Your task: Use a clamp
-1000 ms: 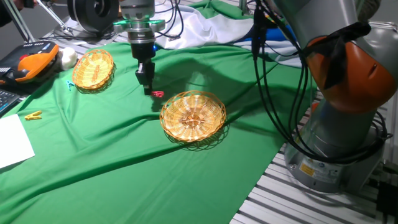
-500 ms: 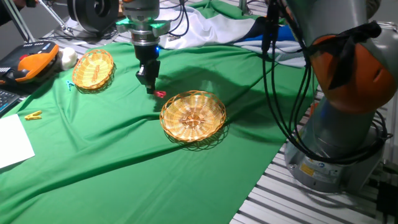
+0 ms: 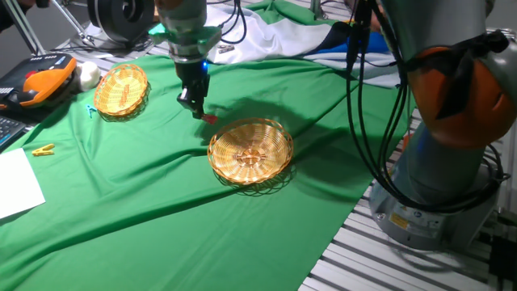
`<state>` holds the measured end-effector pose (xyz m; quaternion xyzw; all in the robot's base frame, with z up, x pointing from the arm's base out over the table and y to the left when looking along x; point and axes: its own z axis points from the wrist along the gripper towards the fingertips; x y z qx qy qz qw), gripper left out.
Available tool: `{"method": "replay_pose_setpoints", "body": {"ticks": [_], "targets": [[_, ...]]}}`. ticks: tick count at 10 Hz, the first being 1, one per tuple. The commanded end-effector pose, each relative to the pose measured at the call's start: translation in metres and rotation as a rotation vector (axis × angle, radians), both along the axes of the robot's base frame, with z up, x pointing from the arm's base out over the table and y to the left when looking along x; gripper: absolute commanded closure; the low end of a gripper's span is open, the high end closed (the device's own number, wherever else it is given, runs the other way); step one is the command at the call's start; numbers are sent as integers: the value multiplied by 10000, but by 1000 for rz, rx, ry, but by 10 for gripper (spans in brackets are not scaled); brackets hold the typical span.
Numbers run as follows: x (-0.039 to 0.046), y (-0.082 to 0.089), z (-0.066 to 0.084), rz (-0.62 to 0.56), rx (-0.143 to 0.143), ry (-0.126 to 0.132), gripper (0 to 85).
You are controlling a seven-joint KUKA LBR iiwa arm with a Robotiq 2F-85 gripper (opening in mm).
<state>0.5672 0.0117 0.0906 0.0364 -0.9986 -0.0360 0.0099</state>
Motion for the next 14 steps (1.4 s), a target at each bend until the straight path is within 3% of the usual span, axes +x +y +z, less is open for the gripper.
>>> {"method": "replay_pose_setpoints", "body": {"ticks": [1,2,3,4,5,6,8,9,10,11,12,14], "targets": [[2,4,1,-12,-64,-5,850],[0,9,1,-41,-72,-6,850],[7,16,-5,-70,-56,2,850],[10,24,-9,-113,-96,-3,850],[2,33,-11,-176,-144,-31,850],[-13,44,-24,-214,-172,-48,850],[-34,59,-45,-244,-193,-51,850],[-50,71,-61,-262,-220,-56,850],[-76,93,-84,-300,-271,-61,850],[-102,110,-105,-329,-302,-62,850],[-106,110,-108,-350,-310,-49,850],[-102,94,-121,-359,-324,-50,850]]}}
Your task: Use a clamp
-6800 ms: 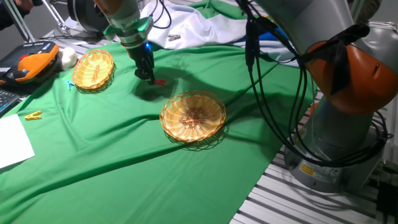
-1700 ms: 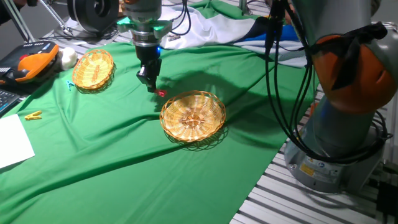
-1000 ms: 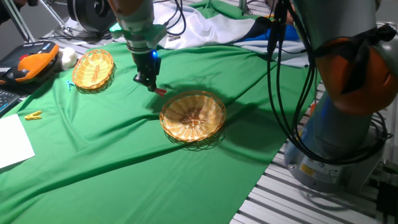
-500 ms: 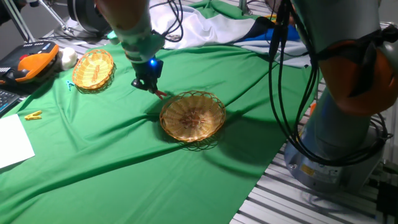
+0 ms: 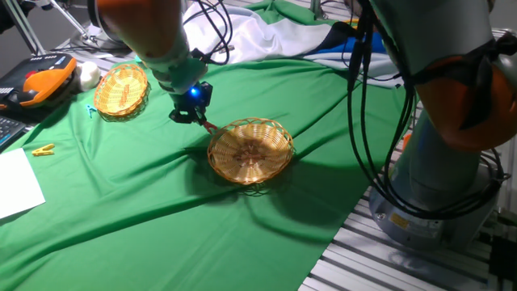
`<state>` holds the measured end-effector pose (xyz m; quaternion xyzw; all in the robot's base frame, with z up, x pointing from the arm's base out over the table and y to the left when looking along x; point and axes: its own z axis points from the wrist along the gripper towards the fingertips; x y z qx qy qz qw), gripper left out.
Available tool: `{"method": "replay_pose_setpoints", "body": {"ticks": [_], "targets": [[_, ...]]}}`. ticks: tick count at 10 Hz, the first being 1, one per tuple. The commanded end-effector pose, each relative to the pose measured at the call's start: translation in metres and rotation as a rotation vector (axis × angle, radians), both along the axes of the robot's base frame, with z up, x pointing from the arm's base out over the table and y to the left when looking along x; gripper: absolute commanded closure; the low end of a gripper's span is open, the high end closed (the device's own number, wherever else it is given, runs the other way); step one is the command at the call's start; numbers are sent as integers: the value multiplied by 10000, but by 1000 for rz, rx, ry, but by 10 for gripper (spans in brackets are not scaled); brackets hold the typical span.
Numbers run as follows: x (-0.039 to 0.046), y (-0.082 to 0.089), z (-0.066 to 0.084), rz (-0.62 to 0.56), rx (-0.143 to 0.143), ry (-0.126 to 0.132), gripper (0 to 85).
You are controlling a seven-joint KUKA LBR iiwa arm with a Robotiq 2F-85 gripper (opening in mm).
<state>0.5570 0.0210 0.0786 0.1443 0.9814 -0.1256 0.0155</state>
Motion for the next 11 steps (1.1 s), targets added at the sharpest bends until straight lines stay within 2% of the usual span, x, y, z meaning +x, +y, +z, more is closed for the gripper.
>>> {"method": "replay_pose_setpoints", "body": {"ticks": [1,3,5,9,11], "targets": [[0,4,-2,-14,-12,-1,850],[-28,24,-20,-64,-43,0,850],[-59,49,-54,-104,-50,0,850],[-30,107,-93,-179,-59,-16,850],[-65,129,-108,-204,-76,-22,850]]}}
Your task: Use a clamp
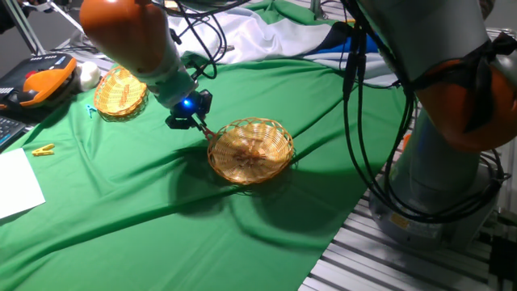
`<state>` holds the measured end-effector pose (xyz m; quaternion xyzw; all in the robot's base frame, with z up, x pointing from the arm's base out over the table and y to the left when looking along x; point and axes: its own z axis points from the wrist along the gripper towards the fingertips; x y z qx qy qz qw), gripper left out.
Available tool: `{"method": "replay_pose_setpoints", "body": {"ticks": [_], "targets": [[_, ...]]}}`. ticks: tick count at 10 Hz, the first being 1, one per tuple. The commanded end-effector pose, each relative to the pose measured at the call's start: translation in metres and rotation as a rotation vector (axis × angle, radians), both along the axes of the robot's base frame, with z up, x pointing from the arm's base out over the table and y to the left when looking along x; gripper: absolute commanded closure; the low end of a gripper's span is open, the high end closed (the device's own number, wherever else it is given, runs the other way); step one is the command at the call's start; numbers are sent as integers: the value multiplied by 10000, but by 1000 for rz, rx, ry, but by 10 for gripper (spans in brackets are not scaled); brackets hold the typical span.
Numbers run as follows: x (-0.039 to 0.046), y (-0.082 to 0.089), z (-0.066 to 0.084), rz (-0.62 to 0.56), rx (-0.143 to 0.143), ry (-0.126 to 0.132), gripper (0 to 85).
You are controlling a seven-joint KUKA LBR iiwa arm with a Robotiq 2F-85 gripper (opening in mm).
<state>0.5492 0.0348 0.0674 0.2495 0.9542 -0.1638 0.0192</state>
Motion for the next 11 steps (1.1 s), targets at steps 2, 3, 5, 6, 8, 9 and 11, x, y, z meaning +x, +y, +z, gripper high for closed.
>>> {"method": "replay_pose_setpoints", "body": {"ticks": [2,3,5,6,8,9,11], "targets": [[-32,22,-11,-30,-34,-14,850],[-36,28,-15,-48,-50,-18,850],[-41,30,-13,-68,-67,-28,850],[-44,35,-11,-83,-84,-34,850],[-50,50,-1,-105,-103,-37,850],[-50,50,0,-112,-113,-41,850],[-51,53,3,-130,-138,-51,850]]}}
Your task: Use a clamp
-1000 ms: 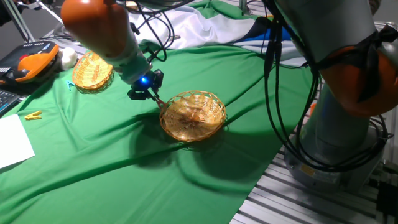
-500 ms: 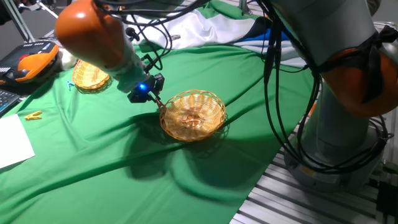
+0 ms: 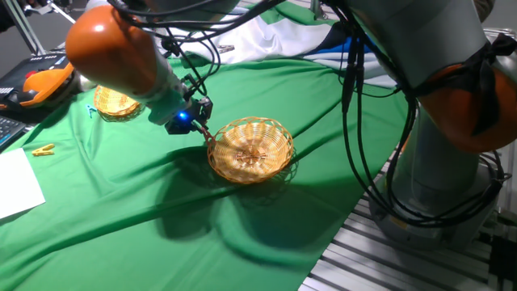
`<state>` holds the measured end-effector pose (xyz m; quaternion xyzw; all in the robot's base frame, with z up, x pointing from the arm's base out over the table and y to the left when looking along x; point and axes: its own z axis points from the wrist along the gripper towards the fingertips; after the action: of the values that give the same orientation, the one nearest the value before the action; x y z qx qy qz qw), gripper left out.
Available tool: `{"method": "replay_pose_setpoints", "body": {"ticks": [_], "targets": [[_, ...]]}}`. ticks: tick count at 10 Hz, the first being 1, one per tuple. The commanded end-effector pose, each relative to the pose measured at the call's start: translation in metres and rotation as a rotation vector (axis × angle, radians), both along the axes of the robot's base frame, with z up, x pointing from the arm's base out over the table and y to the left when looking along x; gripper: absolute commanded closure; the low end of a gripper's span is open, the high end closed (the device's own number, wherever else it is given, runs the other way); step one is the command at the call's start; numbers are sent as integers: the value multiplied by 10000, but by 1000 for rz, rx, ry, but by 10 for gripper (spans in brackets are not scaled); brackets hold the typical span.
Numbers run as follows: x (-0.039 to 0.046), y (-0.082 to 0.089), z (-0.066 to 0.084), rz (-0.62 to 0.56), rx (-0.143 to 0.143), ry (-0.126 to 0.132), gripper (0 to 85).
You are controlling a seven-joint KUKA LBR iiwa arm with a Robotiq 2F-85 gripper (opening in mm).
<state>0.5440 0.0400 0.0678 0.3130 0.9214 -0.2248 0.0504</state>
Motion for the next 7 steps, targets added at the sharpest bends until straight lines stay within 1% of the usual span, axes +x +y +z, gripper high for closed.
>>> {"method": "replay_pose_setpoints", "body": {"ticks": [1,3,4,5,6,7], "targets": [[-1,5,2,-4,-7,-1,850],[0,6,1,-15,-15,-4,850],[6,4,4,-28,-8,-18,850],[24,-3,5,-34,-33,-31,850],[42,-6,0,-43,-50,-49,850],[62,-12,-1,-48,-57,-56,850]]}}
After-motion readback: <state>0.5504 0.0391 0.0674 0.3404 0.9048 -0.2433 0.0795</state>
